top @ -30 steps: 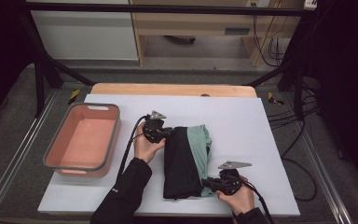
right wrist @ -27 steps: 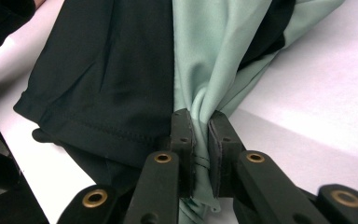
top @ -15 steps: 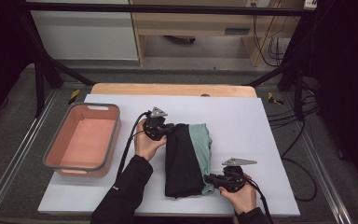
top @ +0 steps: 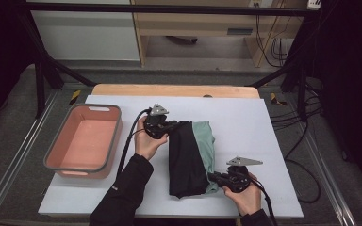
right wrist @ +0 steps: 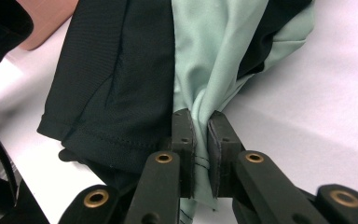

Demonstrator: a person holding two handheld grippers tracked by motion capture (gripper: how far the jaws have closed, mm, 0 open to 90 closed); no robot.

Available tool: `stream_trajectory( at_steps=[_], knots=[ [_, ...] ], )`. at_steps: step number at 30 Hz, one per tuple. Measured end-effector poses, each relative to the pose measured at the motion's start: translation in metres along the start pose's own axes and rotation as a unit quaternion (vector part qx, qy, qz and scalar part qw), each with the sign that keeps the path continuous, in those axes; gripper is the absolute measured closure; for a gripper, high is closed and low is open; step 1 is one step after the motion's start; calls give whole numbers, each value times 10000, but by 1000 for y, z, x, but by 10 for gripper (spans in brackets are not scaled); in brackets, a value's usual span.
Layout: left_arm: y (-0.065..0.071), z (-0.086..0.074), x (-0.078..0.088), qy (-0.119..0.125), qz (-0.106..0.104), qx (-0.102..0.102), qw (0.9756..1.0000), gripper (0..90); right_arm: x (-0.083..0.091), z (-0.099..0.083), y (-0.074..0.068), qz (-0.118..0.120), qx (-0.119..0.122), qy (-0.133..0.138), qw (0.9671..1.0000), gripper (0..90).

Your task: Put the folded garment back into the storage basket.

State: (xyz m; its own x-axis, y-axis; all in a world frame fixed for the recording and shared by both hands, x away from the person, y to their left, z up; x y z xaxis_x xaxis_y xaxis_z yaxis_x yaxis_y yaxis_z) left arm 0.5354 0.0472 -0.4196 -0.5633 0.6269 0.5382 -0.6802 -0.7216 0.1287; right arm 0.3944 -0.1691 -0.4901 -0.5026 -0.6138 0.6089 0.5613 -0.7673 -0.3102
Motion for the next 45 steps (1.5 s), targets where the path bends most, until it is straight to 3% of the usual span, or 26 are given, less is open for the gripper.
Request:
stream_trajectory(
  at_steps=[22,45],
  knots=[
    [7,24,24,24,74,-300,9995,814,6,16,-11,4,189,223,9996,831],
    [-4,37,48,31,199,-372,9991,814,3,35,-27,78,340,437,9984,830]
  ],
)
Point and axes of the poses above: each handheld gripper's, and its own axes: x roughly backward along the jaws, z roughly out of its top, y roughly to its right, the point moved 5 cm from there along -x, roughly forward along the jaws, and after that the axes turned 2 degrees about x, right-handed, at the moved point
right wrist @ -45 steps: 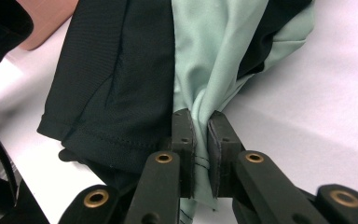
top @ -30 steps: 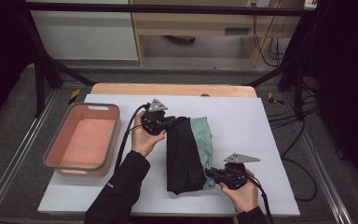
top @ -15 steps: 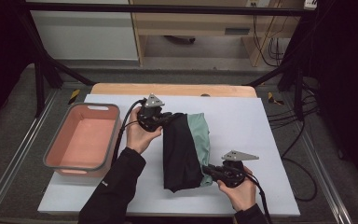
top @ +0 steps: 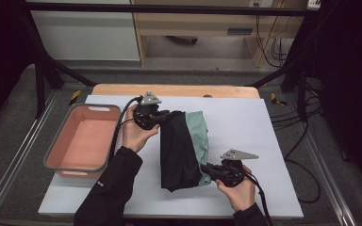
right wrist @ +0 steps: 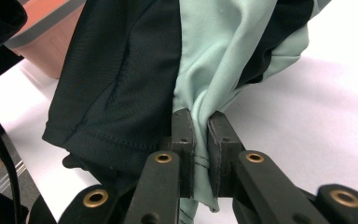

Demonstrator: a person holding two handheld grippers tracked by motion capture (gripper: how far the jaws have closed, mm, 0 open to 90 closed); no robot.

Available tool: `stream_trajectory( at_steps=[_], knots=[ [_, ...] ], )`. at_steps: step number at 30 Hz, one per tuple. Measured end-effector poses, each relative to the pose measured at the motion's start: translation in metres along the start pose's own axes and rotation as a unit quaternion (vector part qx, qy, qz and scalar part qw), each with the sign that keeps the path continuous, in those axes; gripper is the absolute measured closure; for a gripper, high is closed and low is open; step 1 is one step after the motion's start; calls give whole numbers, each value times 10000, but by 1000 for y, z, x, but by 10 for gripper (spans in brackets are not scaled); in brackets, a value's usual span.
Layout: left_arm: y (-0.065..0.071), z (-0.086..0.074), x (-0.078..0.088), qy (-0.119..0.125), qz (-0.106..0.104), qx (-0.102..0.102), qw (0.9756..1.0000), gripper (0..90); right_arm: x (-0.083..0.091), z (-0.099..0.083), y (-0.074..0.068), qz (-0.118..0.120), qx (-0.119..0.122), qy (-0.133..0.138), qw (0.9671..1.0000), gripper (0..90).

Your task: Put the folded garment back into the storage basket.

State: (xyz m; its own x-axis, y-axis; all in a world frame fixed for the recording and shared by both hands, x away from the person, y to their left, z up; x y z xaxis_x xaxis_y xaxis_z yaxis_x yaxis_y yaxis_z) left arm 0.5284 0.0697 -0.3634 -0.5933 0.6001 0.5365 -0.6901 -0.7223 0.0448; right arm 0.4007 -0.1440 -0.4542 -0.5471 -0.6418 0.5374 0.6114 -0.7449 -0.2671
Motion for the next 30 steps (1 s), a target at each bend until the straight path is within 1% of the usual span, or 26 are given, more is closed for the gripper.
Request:
stream_trajectory(
  at_steps=[4,19,30],
  knots=[
    [-3,3,7,11,36,-62,10000,813,-2,5,-5,25,51,51,10000,829],
    [-14,9,24,37,147,-94,9998,813,-9,18,-19,154,121,180,9996,829],
    [-25,13,41,91,242,-131,9996,812,-16,30,-31,228,191,280,9992,829]
  ],
)
Point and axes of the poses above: each handheld gripper's, and its own axes: x roughly backward along the jaws, z roughly out of its top, y roughly to its right, the point moved 5 cm from there along -x, roughly forward along the jaws, and after that the axes turned 2 degrees about x, right-handed, at the moved point
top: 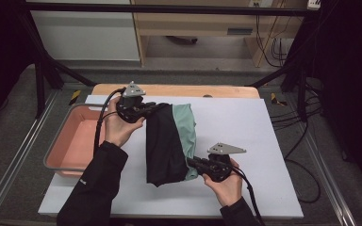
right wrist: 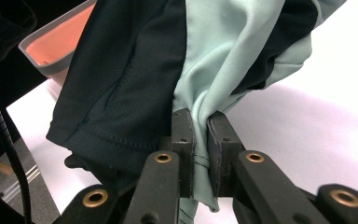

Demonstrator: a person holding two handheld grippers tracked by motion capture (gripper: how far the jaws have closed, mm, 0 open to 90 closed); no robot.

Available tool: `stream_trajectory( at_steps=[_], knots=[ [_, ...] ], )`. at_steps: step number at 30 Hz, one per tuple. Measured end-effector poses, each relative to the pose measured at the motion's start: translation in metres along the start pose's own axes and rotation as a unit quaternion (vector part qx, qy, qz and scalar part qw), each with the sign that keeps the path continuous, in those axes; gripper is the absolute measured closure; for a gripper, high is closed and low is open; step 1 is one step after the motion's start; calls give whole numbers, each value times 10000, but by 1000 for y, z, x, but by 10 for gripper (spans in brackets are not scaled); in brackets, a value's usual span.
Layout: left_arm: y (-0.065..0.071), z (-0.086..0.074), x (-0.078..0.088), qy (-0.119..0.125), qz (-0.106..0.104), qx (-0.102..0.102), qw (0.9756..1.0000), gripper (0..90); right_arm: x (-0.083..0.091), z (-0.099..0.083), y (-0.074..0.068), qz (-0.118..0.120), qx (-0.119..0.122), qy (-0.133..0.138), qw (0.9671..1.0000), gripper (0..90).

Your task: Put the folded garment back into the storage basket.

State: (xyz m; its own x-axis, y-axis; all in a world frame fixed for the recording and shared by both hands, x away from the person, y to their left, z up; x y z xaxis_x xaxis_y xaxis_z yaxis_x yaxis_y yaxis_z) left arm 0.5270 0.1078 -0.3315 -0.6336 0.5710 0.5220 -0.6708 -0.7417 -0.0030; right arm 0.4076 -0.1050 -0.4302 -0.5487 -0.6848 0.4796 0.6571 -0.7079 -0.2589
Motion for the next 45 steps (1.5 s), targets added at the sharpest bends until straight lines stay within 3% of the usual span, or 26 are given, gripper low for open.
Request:
stream_trajectory(
  at_steps=[17,45],
  knots=[
    [-18,8,20,58,148,-79,9998,812,-15,15,-19,117,52,164,9998,829],
    [-63,15,61,168,529,-2,9985,815,-50,47,-66,421,350,442,9975,830]
  ],
)
Point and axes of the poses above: each handheld gripper's, and its own axes: x roughly backward along the jaws, z roughly out of its top, y roughly to its right, the point moved 5 cm from there along -x, roughly forward along the jaws, and after that the axes turned 2 degrees about x, right-handed, at the moved point
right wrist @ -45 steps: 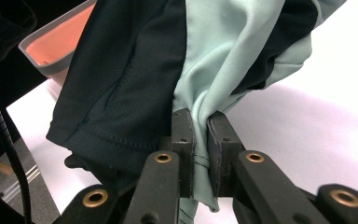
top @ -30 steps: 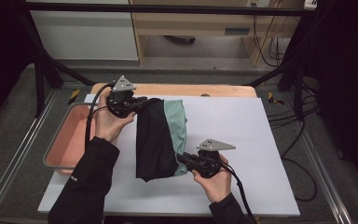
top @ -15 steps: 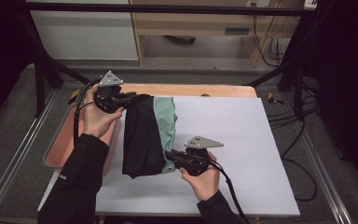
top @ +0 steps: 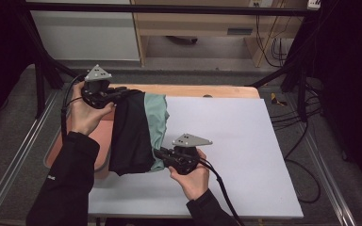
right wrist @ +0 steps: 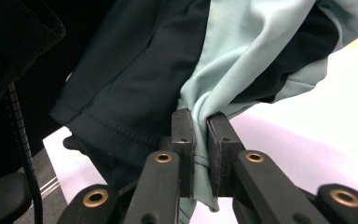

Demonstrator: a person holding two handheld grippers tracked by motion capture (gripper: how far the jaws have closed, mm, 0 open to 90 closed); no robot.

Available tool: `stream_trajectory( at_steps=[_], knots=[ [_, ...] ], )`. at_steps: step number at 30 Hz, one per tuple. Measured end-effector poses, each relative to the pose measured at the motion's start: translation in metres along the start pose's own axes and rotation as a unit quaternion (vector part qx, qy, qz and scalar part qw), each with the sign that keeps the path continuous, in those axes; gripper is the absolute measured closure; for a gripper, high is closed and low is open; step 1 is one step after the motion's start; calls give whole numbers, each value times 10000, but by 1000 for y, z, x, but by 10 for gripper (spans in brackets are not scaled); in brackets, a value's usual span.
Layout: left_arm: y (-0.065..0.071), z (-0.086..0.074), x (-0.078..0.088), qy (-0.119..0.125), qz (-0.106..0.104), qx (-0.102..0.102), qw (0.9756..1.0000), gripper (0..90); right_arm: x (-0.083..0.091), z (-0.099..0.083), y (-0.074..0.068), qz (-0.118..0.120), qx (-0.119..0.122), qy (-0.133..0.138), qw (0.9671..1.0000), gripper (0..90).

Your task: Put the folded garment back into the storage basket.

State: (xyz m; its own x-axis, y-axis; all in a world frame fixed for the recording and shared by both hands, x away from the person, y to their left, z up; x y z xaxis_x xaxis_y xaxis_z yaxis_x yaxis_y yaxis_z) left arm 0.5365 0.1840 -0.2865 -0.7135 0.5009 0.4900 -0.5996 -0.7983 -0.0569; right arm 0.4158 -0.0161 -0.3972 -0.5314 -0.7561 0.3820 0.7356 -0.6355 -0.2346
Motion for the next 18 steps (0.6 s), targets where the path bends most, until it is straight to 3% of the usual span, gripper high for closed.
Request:
stream_trajectory(
  at_steps=[18],
  knots=[
    [-30,2,22,155,263,40,9995,820,-31,17,-25,169,152,149,9996,831]
  ],
)
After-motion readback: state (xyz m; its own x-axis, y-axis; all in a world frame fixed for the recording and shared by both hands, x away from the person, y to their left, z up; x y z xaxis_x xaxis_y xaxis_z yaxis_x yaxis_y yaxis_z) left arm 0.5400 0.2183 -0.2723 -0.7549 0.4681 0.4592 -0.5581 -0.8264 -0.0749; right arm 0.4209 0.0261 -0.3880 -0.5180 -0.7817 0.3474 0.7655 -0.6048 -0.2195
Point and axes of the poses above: each handheld gripper's, and its own axes: x roughly backward along the jaws, z roughly out of its top, y roughly to its right, the point moved 5 cm from there along -x, roughly forward along the jaws, and after that the axes turned 2 degrees about x, right-handed, at the moved point
